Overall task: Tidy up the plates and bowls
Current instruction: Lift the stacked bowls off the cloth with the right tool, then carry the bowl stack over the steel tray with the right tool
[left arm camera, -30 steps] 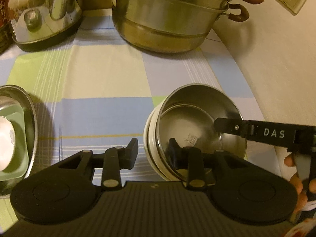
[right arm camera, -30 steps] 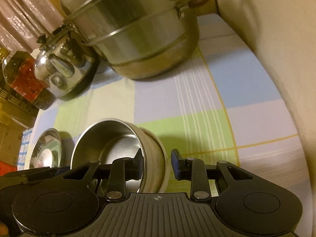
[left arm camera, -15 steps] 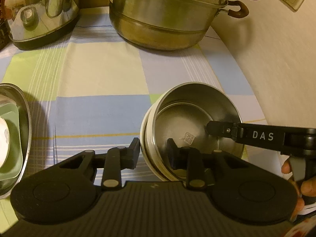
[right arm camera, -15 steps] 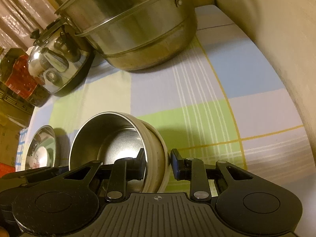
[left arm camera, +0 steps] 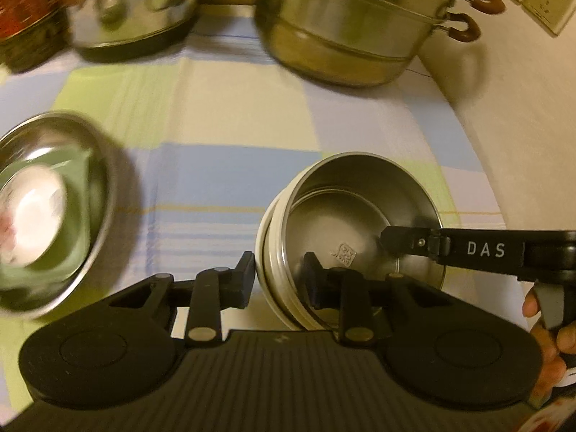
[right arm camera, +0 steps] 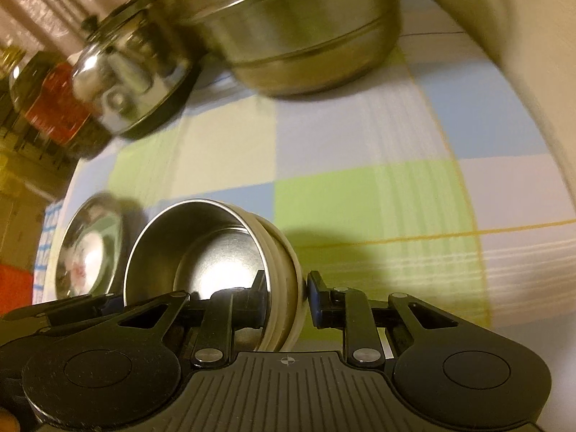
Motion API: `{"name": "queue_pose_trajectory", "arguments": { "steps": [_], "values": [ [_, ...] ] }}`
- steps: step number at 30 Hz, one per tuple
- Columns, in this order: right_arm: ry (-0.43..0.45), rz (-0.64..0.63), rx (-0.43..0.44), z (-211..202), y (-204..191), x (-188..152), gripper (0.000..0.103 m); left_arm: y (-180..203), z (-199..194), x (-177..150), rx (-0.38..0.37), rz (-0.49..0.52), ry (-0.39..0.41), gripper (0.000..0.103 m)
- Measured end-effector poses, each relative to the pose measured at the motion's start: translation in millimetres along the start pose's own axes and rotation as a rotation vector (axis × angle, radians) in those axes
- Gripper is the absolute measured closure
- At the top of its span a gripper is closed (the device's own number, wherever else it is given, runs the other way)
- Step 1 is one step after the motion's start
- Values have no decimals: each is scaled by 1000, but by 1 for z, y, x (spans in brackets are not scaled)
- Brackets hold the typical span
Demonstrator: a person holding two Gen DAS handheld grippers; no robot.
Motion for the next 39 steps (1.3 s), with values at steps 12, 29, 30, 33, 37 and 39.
{"name": "queue_pose_trajectory", "arguments": {
  "steps": [12,29,30,33,37,39],
  "values": [
    [-92,-125,62,17,-58,-25,80,-50,-34,-39,64,-117,-2,77],
    [-157,-273,77,26,-93,-42,80,-73,-51,-59,102,-199,-6,78],
    [-155,-283,76,25,-94,-41,80,-73,-51,-58,105,-203,-9,78],
    [-136,-294,76,21,-96,-40,80,-72,-51,-57,116,-195,0,78],
    [-127,-269,71,22,-93,-39,80,-70,-51,-57,123,-188,15,78],
    [-125,-248,71,23,-91,-40,80,-70,-51,-57,130,-189,19,78]
  ]
}}
Point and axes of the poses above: each gripper's, at about its wrist camera, not at the fingertips, and z roughly the way its jaws point, y to its right, x to its top, the point moved 5 cm from there along z, roughly the way its jaws point
